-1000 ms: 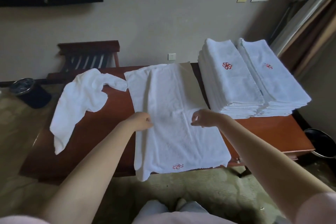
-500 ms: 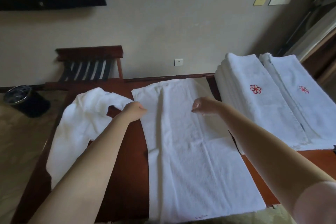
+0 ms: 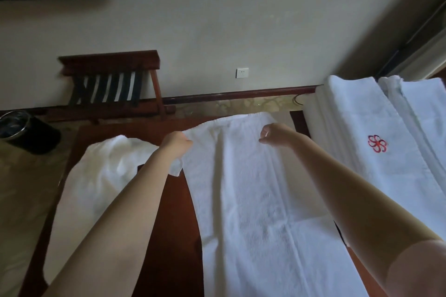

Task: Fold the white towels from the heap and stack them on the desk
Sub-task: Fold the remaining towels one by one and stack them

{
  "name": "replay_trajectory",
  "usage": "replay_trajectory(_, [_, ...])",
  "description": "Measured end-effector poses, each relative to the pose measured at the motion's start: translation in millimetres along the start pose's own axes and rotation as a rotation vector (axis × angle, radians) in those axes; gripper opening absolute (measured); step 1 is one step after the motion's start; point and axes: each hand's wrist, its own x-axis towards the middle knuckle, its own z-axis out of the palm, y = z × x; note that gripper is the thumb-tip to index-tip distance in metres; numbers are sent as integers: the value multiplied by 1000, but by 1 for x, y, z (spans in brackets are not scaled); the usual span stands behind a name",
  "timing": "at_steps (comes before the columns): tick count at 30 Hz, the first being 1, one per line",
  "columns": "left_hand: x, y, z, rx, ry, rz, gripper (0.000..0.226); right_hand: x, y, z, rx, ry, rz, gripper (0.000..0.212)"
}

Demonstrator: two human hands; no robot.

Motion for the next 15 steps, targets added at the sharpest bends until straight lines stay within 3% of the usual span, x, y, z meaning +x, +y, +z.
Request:
replay_trajectory(8, [65, 9, 7, 103, 108, -114, 49, 85, 19, -9, -95, -27, 18, 41])
replay_trajectory(15, [100, 7, 23, 201, 30, -115, 50, 128, 25, -9, -190, 68, 52, 63])
